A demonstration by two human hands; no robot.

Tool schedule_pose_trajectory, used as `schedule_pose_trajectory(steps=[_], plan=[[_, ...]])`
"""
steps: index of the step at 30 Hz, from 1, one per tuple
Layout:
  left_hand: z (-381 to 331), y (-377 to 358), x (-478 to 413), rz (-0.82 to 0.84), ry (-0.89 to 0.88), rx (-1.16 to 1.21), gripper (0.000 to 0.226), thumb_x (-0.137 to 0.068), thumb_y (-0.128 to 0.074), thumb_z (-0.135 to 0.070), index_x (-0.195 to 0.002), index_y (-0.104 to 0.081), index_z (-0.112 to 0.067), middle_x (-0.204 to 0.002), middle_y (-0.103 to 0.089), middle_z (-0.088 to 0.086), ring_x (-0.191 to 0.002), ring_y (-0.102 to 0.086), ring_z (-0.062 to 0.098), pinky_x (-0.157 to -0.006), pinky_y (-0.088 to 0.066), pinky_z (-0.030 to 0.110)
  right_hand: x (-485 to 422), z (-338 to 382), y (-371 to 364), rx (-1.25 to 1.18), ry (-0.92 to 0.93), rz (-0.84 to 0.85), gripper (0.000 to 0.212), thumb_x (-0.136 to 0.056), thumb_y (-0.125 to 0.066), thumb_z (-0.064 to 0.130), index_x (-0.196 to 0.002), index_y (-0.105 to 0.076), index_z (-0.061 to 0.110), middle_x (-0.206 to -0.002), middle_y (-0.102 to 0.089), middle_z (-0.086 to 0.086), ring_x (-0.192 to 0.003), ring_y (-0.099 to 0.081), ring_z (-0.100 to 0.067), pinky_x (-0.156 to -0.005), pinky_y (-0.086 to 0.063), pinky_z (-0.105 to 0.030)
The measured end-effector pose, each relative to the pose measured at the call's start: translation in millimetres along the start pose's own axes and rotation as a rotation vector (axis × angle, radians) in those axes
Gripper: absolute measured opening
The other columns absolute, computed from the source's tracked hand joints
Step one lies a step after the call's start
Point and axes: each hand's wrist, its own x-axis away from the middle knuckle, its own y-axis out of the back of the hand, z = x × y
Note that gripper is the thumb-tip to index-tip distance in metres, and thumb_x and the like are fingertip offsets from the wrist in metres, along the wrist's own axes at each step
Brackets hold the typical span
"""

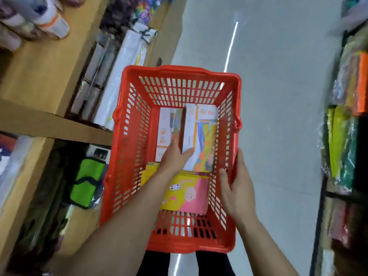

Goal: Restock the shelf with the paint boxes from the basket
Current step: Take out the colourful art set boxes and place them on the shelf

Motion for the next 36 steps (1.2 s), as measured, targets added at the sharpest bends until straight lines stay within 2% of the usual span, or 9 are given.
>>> schedule_pose_trajectory(steps=[4,11,16,19,23,28,31,33,36], plan=[[12.1,-29.9,-15.2,0.014,0.036,0.020,0.087,-0.091,-0.067,-0.050,-0.160,-0.023,-0.020,-0.156,-0.048,0.008,-0.137,-0.050,0.031,-0.109,-0.042,0.040,1.8,-4.2,-6.3,0.030,-0.032,-0.035,0.069,-0.101,-0.052,0.032,-0.163,-0.023,0.035,-0.157,-0.052,0.006,-0.136,-0.059,-0.021,-0.104,-0.052,-0.046],[2.7,-36.2,-14.3,-0.116,0.012,0.121,0.085,-0.084,-0.079,-0.027,-0.155,-0.034,-0.013,-0.155,-0.036,0.013,-0.142,-0.040,0.027,-0.117,-0.034,0.041,0.5,0.3,-8.4,0.083,-0.047,-0.041,0.071,-0.100,-0.053,0.035,-0.163,-0.021,0.035,-0.148,-0.060,0.005,-0.124,-0.065,-0.021,-0.094,-0.056,-0.043],[-5.0,-31.3,-9.5,-0.042,0.018,0.251,0.069,-0.085,-0.078,-0.022,-0.146,-0.045,-0.020,-0.132,-0.065,0.002,-0.119,-0.063,0.021,-0.089,-0.048,0.021,0.8,-1.9,-7.3,0.093,-0.039,-0.053,0.071,-0.099,-0.054,0.035,-0.162,-0.022,0.035,-0.144,-0.061,0.006,-0.120,-0.067,-0.021,-0.091,-0.057,-0.042],[-11.5,-21.4,-4.1,-0.025,-0.002,0.239,0.058,-0.086,-0.077,-0.022,-0.138,-0.051,-0.023,-0.122,-0.067,-0.003,-0.116,-0.066,0.022,-0.071,-0.047,0.005,1.1,-3.7,-7.6,0.090,-0.024,-0.038,0.071,-0.100,-0.055,0.033,-0.162,-0.022,0.034,-0.141,-0.062,0.004,-0.119,-0.065,-0.020,-0.091,-0.057,-0.041],[-26.8,22.7,32.6,-0.025,-0.010,0.224,0.082,-0.087,-0.076,-0.021,-0.156,-0.031,-0.022,-0.154,-0.046,0.003,-0.141,-0.044,0.020,-0.114,-0.039,0.037,5.8,5.4,0.3,0.157,-0.074,-0.090,0.077,-0.098,-0.061,0.029,-0.164,-0.024,0.018,-0.144,-0.052,-0.014,-0.134,-0.050,-0.033,-0.106,-0.045,-0.046],[-23.5,99.2,101.3,-0.079,-0.067,0.238,0.073,-0.080,-0.077,-0.020,-0.145,-0.046,-0.028,-0.136,-0.062,0.002,-0.123,-0.062,0.023,-0.106,-0.049,0.043,20.6,51.7,-5.5,0.147,0.052,-0.257,0.069,-0.091,-0.058,0.029,-0.154,-0.039,0.009,-0.138,-0.056,-0.016,-0.127,-0.048,-0.032,-0.107,-0.040,-0.043],[-18.4,137.8,139.7,-0.133,-0.070,0.217,0.072,-0.084,-0.078,-0.020,-0.137,-0.047,-0.057,-0.129,-0.067,-0.012,-0.114,-0.067,0.012,-0.098,-0.054,0.040,20.2,74.1,-28.7,0.130,0.168,-0.182,0.060,-0.089,-0.053,0.033,-0.144,-0.052,0.009,-0.134,-0.060,-0.011,-0.124,-0.053,-0.027,-0.104,-0.042,-0.037],[-12.8,157.9,156.9,-0.140,-0.051,0.219,0.074,-0.087,-0.077,-0.015,-0.116,-0.048,-0.076,-0.111,-0.072,-0.027,-0.100,-0.071,0.001,-0.088,-0.059,0.036,6.7,78.5,-48.2,0.082,0.121,-0.040,0.055,-0.093,-0.054,0.033,-0.143,-0.055,0.008,-0.137,-0.059,-0.012,-0.126,-0.057,-0.028,-0.107,-0.045,-0.039],[-0.8,178.4,171.2,-0.162,-0.002,0.244,0.069,-0.088,-0.078,-0.015,-0.136,-0.048,-0.054,-0.116,-0.072,-0.019,-0.102,-0.073,0.009,-0.085,-0.061,0.038,-33.7,67.6,-78.6,0.072,-0.092,0.149,0.059,-0.098,-0.059,0.025,-0.152,-0.044,0.004,-0.148,-0.049,-0.020,-0.134,-0.053,-0.036,-0.111,-0.042,-0.041]])
